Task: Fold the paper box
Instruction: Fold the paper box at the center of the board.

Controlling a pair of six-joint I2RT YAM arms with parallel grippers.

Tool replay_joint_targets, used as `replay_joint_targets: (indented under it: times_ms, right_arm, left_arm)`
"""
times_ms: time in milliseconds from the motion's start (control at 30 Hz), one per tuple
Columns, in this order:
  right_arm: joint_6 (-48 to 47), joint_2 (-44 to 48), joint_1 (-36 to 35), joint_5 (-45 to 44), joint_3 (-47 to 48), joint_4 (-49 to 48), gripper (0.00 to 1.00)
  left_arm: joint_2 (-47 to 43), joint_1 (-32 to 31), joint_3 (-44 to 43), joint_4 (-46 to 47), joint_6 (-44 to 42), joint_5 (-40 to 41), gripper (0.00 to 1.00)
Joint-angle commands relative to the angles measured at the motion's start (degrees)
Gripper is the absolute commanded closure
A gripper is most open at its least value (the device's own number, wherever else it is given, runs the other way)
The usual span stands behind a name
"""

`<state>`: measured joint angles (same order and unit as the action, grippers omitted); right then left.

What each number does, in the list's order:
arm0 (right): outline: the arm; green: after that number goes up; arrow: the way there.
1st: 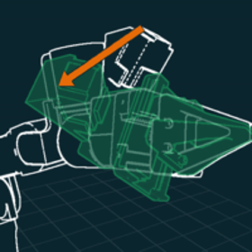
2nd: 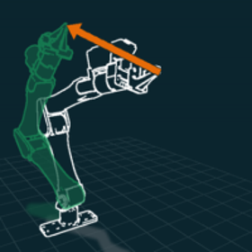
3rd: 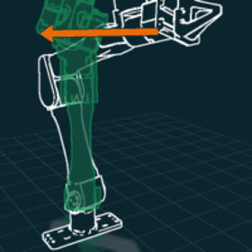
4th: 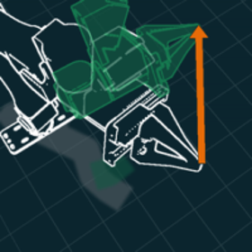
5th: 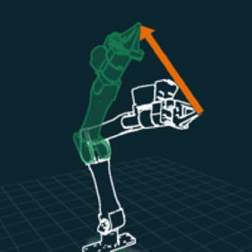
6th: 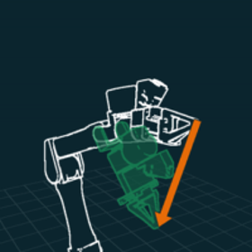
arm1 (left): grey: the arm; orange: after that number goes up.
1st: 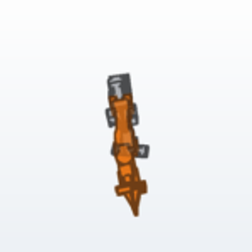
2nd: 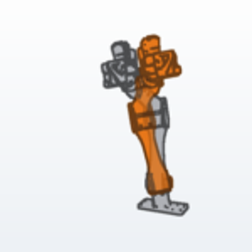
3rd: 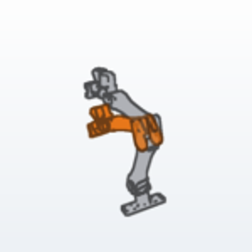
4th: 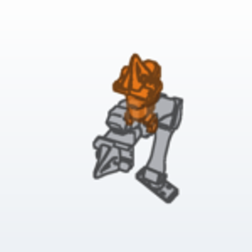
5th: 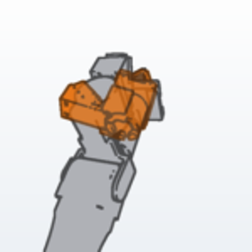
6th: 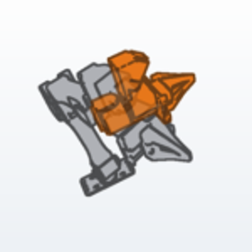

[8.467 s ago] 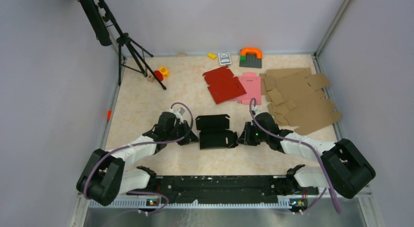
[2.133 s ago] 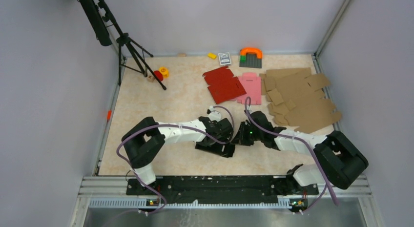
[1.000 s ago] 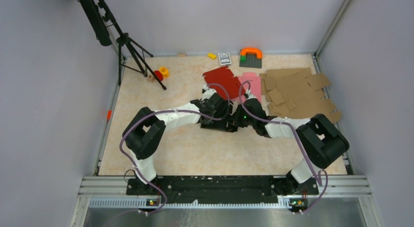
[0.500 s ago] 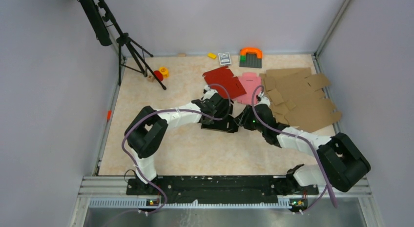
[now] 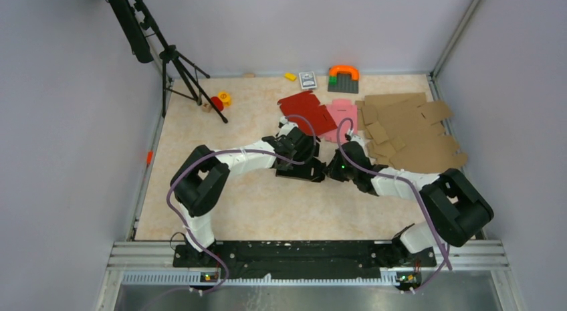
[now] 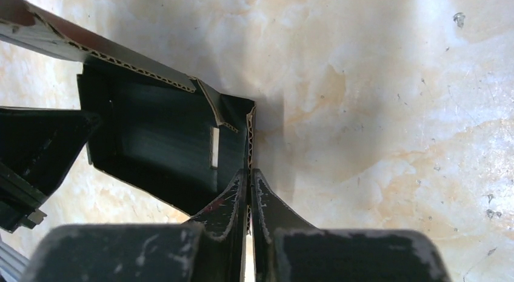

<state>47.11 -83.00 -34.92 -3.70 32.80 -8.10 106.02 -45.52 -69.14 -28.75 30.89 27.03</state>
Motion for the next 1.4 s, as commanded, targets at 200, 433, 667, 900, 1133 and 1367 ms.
replay_joint_targets:
  times_ms: [200, 433, 667, 900, 1133, 1367]
  right_arm:
    - [-2.54, 4.56, -1.75, 2.19, -0.11, -8.19, 1.00]
    - [-6.08, -0.18, -5.95, 0.61, 5.29, -5.84, 1.00]
    - [-6.72, -2.61, -7.18, 0.84, 7.11, -6.83, 1.00]
    - [-6.07, -4.80, -7.14, 0.35, 8.35, -5.42, 0.87]
    - [-4.58, -0.71, -6.95, -1.84, 4.46, -7.13, 0.71]
    - [-3.65, -2.12, -6.32, 0.70, 4.20, -8.78, 0.91]
  left_arm:
    - [-0.46, 0.08, 0.08, 0.76, 0.22, -3.73, 1.00]
    - [-0.75, 0.08, 0.21, 0.86, 0.48, -3.51, 1.00]
    - [-1.00, 0.08, 0.45, 1.35, 0.48, -4.82, 1.00]
    - [-0.59, 0.05, 0.29, 1.17, 0.40, -4.94, 1.00]
    - [-0.63, 0.03, 0.11, 0.70, 0.56, -4.32, 1.00]
    - [-0.64, 0.08, 0.09, 0.54, 0.66, -4.17, 1.00]
